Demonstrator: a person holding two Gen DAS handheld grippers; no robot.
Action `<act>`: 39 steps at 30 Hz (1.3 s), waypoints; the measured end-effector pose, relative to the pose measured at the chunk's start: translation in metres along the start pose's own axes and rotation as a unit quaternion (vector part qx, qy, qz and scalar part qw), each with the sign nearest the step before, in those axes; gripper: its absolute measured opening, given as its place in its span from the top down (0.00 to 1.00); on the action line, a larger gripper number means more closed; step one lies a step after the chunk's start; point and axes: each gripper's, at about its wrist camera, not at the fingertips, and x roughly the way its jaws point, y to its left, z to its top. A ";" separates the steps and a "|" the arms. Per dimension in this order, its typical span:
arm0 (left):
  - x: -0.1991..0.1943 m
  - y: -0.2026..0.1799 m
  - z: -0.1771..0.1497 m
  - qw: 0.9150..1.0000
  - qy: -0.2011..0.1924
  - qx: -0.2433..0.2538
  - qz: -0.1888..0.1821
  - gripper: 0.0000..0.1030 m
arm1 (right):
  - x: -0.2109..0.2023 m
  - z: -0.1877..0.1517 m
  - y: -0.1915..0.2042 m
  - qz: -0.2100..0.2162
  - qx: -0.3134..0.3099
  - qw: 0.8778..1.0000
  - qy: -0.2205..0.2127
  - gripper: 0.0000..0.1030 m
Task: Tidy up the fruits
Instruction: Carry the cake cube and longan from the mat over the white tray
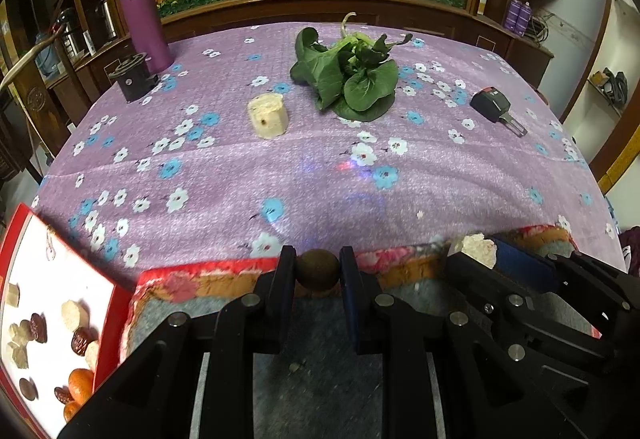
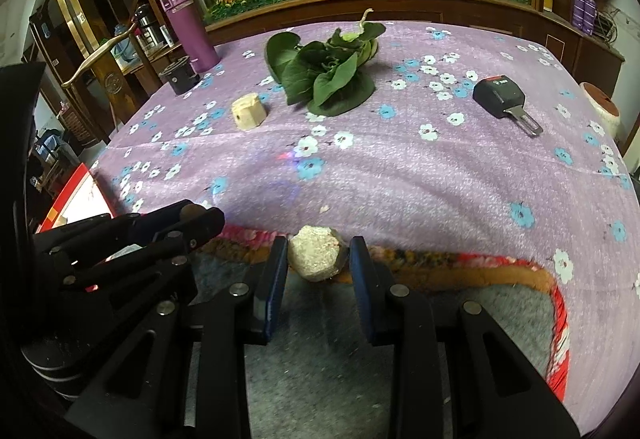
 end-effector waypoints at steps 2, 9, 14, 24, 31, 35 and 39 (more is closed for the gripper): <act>-0.003 0.004 -0.003 1.000 0.000 -0.001 0.001 0.80 | -0.001 -0.002 0.005 0.001 -0.001 1.000 0.000 0.68; -0.015 0.023 -0.012 1.000 -0.003 -0.010 0.004 0.80 | -0.004 -0.007 0.027 0.003 -0.008 1.000 -0.001 0.68; -0.028 0.039 -0.018 1.000 -0.009 -0.019 0.010 0.80 | -0.006 -0.010 0.044 0.007 -0.014 1.000 -0.003 0.68; -0.057 0.077 -0.032 0.998 -0.020 -0.047 0.027 0.80 | -0.011 -0.017 0.088 0.025 -0.033 0.999 -0.006 0.68; -0.071 0.112 -0.045 0.996 -0.022 -0.075 0.051 0.80 | -0.007 -0.019 0.129 0.048 -0.059 0.997 -0.004 0.67; -0.079 0.134 -0.052 0.993 -0.022 -0.094 0.065 0.80 | -0.003 -0.019 0.154 0.062 -0.075 0.995 0.000 0.67; -0.087 0.156 -0.059 0.991 -0.024 -0.110 0.077 0.80 | 0.001 -0.020 0.179 0.074 -0.090 0.993 0.002 0.67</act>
